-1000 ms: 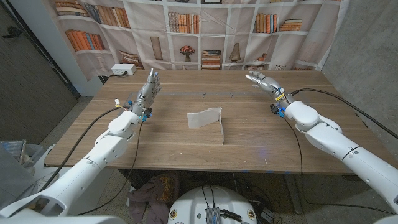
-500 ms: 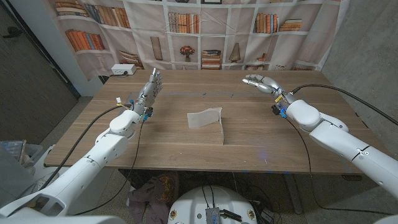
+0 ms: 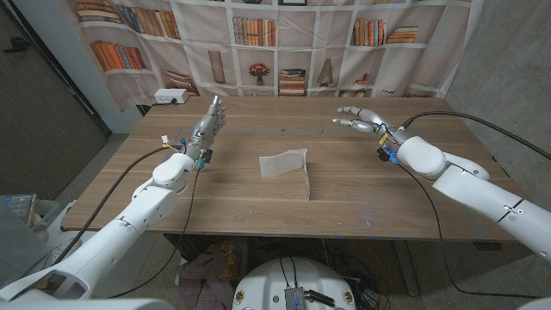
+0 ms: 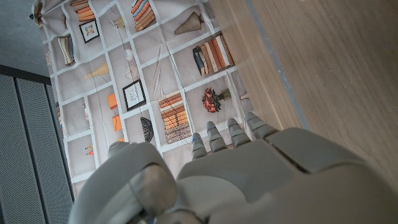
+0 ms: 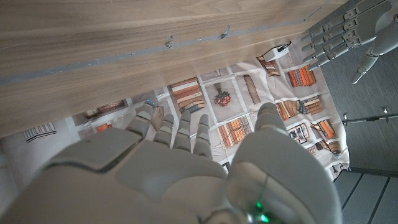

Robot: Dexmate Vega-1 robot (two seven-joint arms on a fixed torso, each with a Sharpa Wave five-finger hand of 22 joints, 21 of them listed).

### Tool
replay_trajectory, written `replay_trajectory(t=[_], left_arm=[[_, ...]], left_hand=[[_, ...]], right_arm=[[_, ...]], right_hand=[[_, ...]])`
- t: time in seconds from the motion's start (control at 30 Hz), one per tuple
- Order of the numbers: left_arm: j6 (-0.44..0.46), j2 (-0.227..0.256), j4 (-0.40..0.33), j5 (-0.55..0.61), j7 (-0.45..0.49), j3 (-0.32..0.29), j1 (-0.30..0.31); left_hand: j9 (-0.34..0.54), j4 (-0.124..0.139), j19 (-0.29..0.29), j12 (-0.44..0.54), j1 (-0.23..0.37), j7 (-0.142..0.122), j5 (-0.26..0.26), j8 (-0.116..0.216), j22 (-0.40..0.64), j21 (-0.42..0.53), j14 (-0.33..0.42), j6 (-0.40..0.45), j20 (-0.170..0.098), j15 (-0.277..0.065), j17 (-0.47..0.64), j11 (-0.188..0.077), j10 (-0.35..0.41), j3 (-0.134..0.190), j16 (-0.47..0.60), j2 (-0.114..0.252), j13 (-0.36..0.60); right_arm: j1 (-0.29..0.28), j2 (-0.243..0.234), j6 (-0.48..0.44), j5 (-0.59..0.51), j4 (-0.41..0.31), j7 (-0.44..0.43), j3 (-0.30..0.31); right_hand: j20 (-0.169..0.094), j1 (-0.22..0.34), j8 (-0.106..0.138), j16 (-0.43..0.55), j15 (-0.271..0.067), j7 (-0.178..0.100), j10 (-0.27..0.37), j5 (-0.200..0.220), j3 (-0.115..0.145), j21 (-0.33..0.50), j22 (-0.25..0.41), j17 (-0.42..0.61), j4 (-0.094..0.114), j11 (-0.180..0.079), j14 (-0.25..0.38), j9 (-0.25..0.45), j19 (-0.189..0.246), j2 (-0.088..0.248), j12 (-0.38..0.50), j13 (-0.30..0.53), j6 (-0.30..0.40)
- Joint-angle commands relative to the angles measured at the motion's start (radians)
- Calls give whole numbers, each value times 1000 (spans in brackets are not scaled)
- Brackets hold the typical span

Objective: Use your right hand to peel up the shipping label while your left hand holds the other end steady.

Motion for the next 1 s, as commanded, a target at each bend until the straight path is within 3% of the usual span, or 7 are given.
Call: replay_trajectory(t=[0.03, 0.33, 0.63, 0.77, 1.0], left_arm=[[8, -1, 10, 4, -8, 7, -14], [26, -7, 22, -6, -25, 15, -37], [23, -6, 31, 0, -33, 21, -45], [18, -7, 34, 0, -39, 22, -49], [13, -8, 31, 0, -33, 20, -43]], left_hand=[[3, -4, -4, -6, 14, -2, 8, -2, 2, 2, -16, 10, 3, -46, 5, 1, -10, 7, -8, 8, 4], [4, -9, -9, -9, 29, -3, 6, -3, 3, 0, -26, 13, 7, -41, 5, 4, -15, 15, -11, 18, 5], [4, -12, -10, -10, 39, -3, 4, -3, 3, -1, -29, 16, 9, -34, 5, 6, -15, 21, -12, 26, 6], [4, -13, -10, -10, 43, -2, 3, -3, 3, -1, -30, 16, 8, -34, 5, 4, -14, 23, -12, 28, 6], [4, -15, -10, -10, 49, -3, 1, -5, 3, -1, -30, 15, 9, -33, 6, 3, -13, 26, -12, 32, 7]], right_arm=[[-16, -36, -96, -61, -77, -1, -7], [-27, -30, -117, -59, -103, -1, -6], [-24, -33, -144, -81, -136, 8, -19], [-32, -15, -134, -37, -134, 12, -6], [-2, -42, -242, -201, -208, -5, -76]], right_hand=[[3, 4, 17, 0, 3, -6, -5, 2, 0, -9, 4, 3, 2, 3, -10, 6, -5, -3, -3, 0, 42], [-8, -3, 36, 4, 6, 21, 9, -3, -5, -15, 4, 3, 6, 13, -5, 11, 4, -8, 3, -5, 94], [-9, -8, 36, 5, 8, 37, 18, -6, -9, -16, 5, 3, 8, 20, -1, 14, 12, -12, 6, -7, 97], [-11, -13, 36, 8, 12, 44, 23, -9, -12, -15, 5, 3, 10, 23, 7, 15, 20, -16, 8, -8, 98], [-17, -17, 35, 10, 13, 48, 32, -11, -15, -14, 5, 3, 12, 24, 13, 16, 30, -19, 11, -10, 97]])
